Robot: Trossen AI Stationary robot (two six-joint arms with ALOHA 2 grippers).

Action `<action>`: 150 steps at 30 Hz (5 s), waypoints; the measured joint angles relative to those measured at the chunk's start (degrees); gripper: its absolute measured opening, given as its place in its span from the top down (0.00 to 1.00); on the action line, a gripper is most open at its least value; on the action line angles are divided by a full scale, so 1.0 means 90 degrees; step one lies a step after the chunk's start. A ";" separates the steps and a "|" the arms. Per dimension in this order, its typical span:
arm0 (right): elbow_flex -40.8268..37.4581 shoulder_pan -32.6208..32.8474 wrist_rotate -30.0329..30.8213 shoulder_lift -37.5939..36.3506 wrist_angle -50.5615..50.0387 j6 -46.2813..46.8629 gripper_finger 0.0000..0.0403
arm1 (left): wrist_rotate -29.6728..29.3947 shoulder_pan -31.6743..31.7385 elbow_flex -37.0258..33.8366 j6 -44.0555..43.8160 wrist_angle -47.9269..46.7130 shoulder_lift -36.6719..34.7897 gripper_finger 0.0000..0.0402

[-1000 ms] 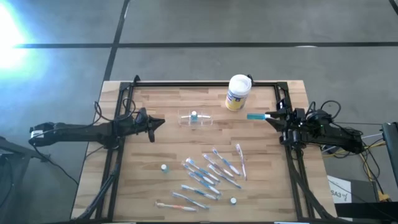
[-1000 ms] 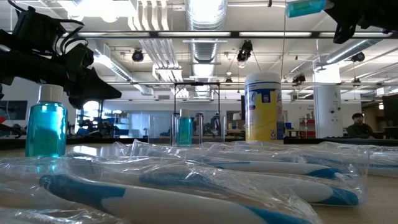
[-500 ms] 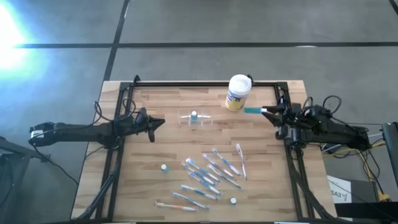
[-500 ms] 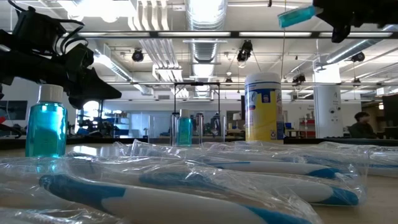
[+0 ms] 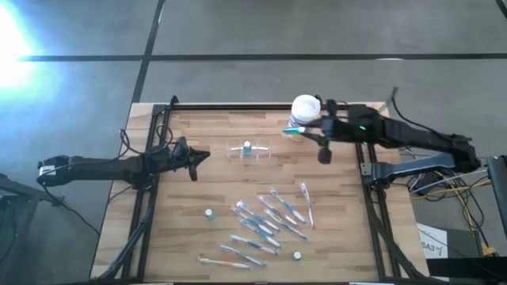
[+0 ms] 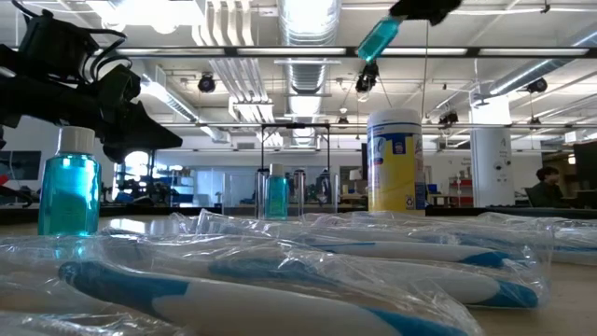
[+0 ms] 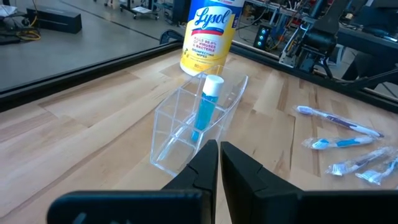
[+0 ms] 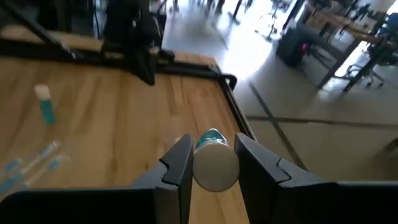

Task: Pick & Place toothbrushing station
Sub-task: Put the blue mouthwash into the middle section of the transparent organizer

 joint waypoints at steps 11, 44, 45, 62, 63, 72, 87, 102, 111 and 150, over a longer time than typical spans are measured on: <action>0.2766 -0.0896 -0.1466 0.2906 -0.1629 -0.1352 0.78 | 0.0000 -0.0002 0.0000 0.0000 -0.0010 0.0000 0.94; 0.5631 -0.1002 -0.1744 0.6478 -0.2887 -0.2237 0.78 | 0.0000 -0.0001 0.0000 0.0119 -0.0136 0.0019 0.94; 0.5707 -0.1000 -0.1742 0.6573 -0.2939 -0.2238 0.78 | 0.0000 0.0000 0.0000 0.0119 -0.0136 0.0022 0.94; 0.6056 -0.1002 -0.1668 0.7198 -0.3035 -0.2281 0.78 | 0.0019 -0.0002 0.0000 0.0131 -0.0163 0.0022 0.94; 0.6052 -0.1002 -0.1670 0.7198 -0.3035 -0.2269 0.78 | 0.0019 -0.0002 0.0000 0.0130 -0.0163 0.0022 0.94; 0.6043 -0.1000 -0.1690 0.7208 -0.3069 -0.2011 0.78 | 0.0019 -0.0002 0.0000 0.0135 -0.0160 0.0022 0.94; 0.5924 -0.1001 -0.1689 0.7211 -0.3038 -0.1901 0.78 | 0.0019 -0.0001 0.0000 0.0138 -0.0159 0.0022 0.94; 0.5358 -0.1005 -0.1965 0.7213 -0.2431 -0.1828 0.78 | 0.0019 0.0000 0.0000 0.0138 -0.0158 0.0022 0.94; 0.5070 -0.1023 -0.1976 0.7213 -0.2020 -0.1946 0.78 | 0.0020 -0.0001 0.0000 0.0138 -0.0158 0.0022 0.94; 0.5581 -0.1090 -0.2066 0.7533 -0.1867 -0.1813 0.57 | 0.0019 -0.0001 0.0000 0.0134 -0.0158 0.0022 0.94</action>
